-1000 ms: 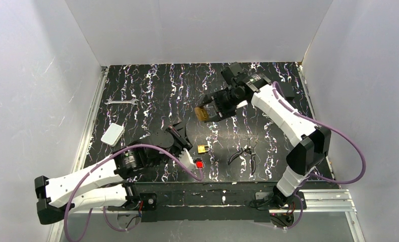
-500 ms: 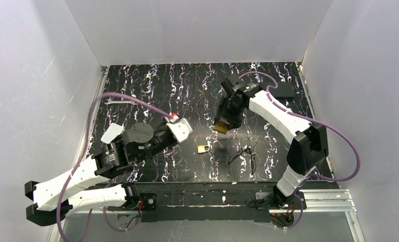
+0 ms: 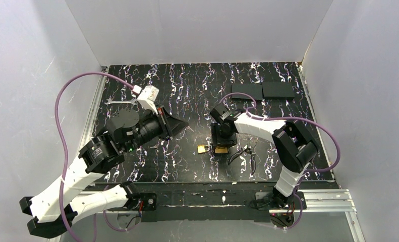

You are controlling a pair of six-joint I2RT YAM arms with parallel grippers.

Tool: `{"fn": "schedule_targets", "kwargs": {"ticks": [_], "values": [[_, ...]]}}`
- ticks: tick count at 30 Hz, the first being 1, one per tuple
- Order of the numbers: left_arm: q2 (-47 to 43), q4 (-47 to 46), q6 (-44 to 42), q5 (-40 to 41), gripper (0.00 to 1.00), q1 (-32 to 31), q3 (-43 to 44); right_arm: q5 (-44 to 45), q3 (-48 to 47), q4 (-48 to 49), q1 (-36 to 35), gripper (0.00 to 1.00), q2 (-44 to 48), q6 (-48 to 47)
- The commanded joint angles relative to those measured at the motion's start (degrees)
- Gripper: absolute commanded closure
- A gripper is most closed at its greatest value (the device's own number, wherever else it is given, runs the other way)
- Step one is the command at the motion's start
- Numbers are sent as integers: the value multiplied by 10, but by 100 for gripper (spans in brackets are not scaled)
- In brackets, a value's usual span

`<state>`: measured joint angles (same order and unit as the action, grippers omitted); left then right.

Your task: Unlock with the key

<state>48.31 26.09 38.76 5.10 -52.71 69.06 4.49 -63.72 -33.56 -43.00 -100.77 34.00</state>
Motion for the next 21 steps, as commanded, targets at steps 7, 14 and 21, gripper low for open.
{"fn": "schedule_targets", "kwargs": {"ticks": [7,14,21], "values": [[-17,-82,-31,-74,100,3,-23,68,-69,-67,0,32,17,-35],[-3,-77,-4,-60,100,3,-3,68,-135,-87,-1,3,107,-89],[63,87,104,34,100,4,116,-81,-59,168,-2,2,361,-242]]}}
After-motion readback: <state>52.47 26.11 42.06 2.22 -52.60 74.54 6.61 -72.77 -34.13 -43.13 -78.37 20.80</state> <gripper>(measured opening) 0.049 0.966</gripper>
